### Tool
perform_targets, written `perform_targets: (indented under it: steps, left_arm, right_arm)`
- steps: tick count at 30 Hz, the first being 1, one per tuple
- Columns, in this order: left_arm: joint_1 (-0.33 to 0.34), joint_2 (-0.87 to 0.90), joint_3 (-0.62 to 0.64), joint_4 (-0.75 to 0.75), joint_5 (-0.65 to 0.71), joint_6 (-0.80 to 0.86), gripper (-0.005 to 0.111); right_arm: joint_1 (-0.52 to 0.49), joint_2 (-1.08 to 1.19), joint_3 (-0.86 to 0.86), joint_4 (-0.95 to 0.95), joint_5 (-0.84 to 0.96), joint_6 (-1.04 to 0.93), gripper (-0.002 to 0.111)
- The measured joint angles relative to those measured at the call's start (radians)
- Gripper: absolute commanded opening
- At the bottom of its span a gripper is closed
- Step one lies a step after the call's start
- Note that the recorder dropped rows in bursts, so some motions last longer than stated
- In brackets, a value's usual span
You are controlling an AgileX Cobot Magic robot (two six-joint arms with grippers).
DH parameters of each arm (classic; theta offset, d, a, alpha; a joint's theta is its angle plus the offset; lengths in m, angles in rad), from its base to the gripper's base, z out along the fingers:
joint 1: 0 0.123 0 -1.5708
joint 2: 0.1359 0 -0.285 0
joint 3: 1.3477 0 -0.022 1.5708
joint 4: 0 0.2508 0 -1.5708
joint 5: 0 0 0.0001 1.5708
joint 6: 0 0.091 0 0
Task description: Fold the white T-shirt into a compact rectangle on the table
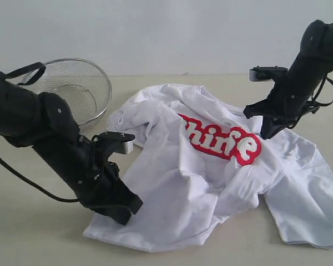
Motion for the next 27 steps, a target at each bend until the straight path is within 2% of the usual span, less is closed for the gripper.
perform_targets:
  steps: [7,10,17,27]
  left_arm:
    - [0.0,-0.08,0.123,0.026,-0.002,-0.057,0.005]
    - [0.0,-0.142,0.179,0.056,0.017,-0.073,0.005]
    - [0.0,-0.176,0.221,0.107,-0.011,-0.137,0.005]
    - [0.004,-0.176,0.221,0.112,-0.035,-0.162,0.005]
  right_arm:
    - [0.0,0.026,-0.007,-0.015,0.008,0.017,0.0]
    - [0.0,0.063,-0.061,-0.064,0.038,0.094,0.0]
    - [0.0,0.203,-0.351,-0.151,0.186,0.158,0.0]
    - [-0.044,0.326,-0.595,-0.18,0.203,0.175,0.0]
